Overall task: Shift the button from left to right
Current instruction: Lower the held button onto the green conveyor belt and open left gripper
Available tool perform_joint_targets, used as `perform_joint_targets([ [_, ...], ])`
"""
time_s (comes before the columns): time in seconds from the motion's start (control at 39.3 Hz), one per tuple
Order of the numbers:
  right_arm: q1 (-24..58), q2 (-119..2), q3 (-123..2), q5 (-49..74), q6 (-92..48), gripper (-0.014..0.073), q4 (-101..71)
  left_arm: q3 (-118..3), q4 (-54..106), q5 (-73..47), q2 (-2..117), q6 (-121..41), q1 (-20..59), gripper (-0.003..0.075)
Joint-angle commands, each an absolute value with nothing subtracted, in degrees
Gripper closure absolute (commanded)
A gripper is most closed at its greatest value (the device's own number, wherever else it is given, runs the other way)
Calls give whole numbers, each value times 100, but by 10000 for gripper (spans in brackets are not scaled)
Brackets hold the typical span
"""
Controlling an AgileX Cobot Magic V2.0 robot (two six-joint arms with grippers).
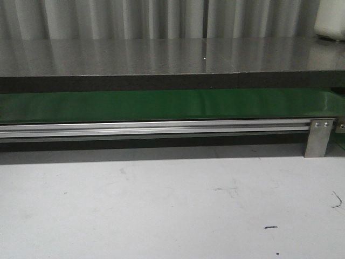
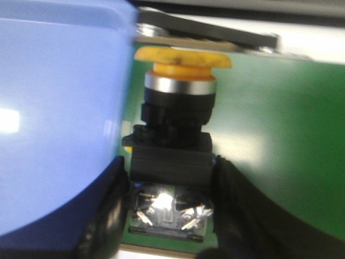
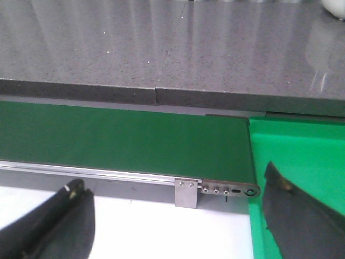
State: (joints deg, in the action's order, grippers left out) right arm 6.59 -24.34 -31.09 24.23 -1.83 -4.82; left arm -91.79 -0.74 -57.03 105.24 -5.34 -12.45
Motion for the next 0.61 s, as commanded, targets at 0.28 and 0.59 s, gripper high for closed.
perform_joint_targets([
  [0.28,671,-2501,-3315,1996,-207,-52,-470,-9336,117,-6381,10786,-811,-862,629],
  [0.59,671,-2501,-3315,1996,-207,-52,-470,-9336,261,-6236,10788,-879,-862,302],
])
